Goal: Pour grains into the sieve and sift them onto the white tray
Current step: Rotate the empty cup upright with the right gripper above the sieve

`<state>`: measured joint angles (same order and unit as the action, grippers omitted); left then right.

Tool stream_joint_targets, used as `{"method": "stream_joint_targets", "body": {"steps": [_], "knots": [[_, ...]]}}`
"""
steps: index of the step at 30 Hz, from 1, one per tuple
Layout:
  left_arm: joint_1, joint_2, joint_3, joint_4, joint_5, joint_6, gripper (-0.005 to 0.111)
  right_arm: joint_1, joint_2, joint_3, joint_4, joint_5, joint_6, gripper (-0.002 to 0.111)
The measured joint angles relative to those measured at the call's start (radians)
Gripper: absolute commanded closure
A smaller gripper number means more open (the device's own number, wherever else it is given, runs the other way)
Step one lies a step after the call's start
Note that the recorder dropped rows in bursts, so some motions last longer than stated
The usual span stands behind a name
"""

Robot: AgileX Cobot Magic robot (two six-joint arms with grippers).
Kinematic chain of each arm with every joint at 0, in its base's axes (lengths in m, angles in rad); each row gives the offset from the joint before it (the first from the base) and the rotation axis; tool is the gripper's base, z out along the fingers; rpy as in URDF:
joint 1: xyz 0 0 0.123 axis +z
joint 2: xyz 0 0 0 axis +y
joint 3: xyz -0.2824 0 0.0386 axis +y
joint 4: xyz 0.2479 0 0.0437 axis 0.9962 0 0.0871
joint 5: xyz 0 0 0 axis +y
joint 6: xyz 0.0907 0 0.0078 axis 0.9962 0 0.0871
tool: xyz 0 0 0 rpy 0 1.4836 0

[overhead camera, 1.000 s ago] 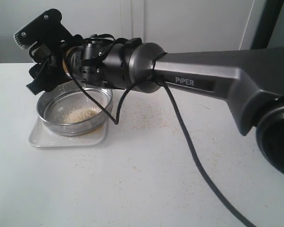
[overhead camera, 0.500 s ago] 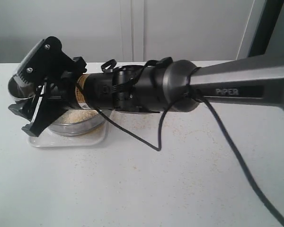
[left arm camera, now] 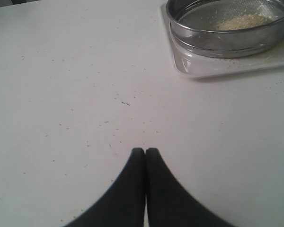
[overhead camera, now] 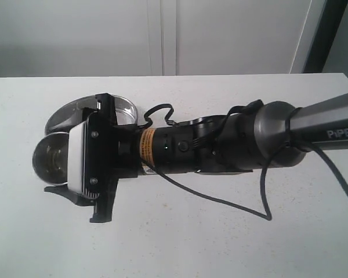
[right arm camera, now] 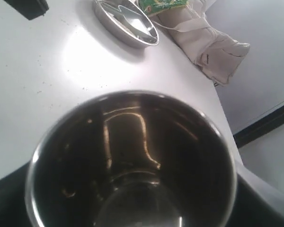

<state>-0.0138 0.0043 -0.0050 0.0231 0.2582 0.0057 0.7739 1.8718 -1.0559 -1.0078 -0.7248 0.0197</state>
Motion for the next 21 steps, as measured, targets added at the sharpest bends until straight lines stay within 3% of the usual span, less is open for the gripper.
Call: {"method": "stream_joint_targets", "body": {"steps": [8,16,21], "knots": [[0.0,0.0,0.0,0.0,0.0,0.0,0.107,-0.001,-0.062,0.073,0.105,0.051,-0.051,0.108],[0.0,0.0,0.0,0.0,0.0,0.0,0.107,-0.043,-0.064,0.073,0.223,0.178,0.452,0.108],[0.0,0.0,0.0,0.0,0.0,0.0,0.107,-0.109,-0.071,0.077,0.287,0.348,0.625,0.108]]}}
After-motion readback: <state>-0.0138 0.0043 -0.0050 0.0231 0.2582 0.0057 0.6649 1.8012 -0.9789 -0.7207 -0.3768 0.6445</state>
